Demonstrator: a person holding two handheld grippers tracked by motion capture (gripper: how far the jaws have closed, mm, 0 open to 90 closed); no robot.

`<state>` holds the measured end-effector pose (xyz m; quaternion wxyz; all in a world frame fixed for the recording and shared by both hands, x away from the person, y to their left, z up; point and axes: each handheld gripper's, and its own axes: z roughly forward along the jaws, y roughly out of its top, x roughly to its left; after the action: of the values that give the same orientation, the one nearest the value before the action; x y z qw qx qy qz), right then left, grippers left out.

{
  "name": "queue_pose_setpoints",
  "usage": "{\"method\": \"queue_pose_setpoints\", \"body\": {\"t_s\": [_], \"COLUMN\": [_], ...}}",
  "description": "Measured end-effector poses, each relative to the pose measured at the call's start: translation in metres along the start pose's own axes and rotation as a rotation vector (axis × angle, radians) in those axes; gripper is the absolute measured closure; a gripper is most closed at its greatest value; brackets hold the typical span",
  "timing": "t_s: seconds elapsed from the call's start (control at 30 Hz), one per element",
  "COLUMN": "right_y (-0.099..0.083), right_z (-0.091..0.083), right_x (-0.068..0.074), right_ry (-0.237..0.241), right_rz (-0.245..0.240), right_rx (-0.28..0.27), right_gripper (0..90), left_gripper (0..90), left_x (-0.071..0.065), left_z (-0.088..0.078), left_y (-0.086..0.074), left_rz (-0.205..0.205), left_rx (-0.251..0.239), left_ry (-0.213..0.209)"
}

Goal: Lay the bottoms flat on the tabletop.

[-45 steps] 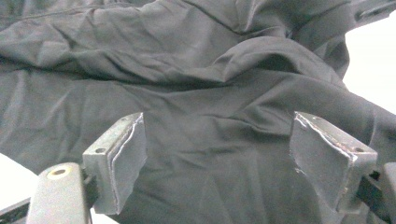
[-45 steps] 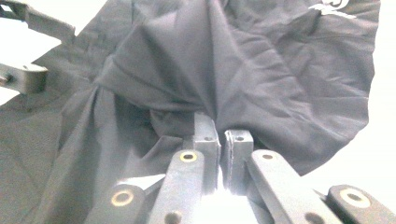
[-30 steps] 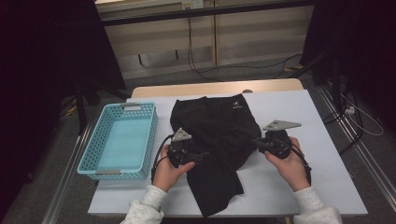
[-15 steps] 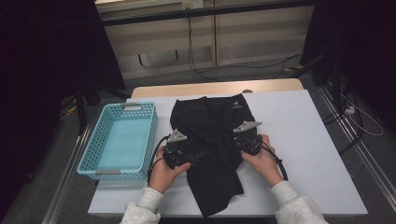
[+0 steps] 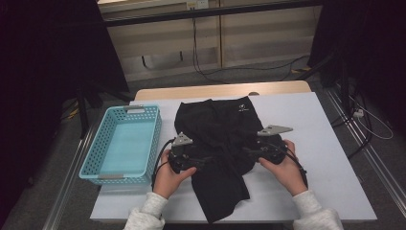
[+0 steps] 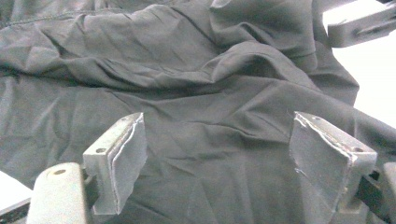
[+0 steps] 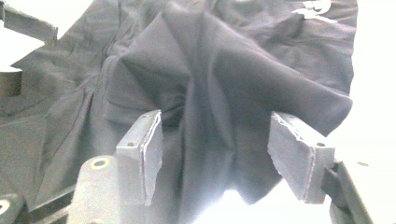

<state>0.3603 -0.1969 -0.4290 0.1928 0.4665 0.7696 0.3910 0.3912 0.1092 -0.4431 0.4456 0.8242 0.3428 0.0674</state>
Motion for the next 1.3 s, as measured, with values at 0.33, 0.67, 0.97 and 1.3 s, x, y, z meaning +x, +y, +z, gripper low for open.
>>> {"method": "queue_pose_setpoints", "body": {"t_s": [0.33,0.67,0.97,1.3], "right_y": [-0.027,-0.025,-0.018,-0.015], "right_z": [-0.021,0.018,0.033,0.009], "right_x": [-0.015,0.004,0.013,0.001], "right_ry": [-0.012,-0.012,-0.031,0.024], "right_rz": [0.051,-0.037,-0.064,0.012], "right_rx": [0.029,0.112,0.063,0.043], "right_gripper": [44.5,47.9,79.2,87.0], "left_gripper": [19.7,19.6,19.6,19.6], "left_x": [-0.002,-0.001,0.0,0.0], "left_z": [0.001,0.0,-0.003,-0.004], "left_y": [0.002,0.0,-0.001,0.0], "left_rz": [0.011,0.011,0.003,0.005], "left_rx": [0.003,-0.004,-0.01,-0.007], "left_ry": [-0.002,0.009,0.014,0.012]}}
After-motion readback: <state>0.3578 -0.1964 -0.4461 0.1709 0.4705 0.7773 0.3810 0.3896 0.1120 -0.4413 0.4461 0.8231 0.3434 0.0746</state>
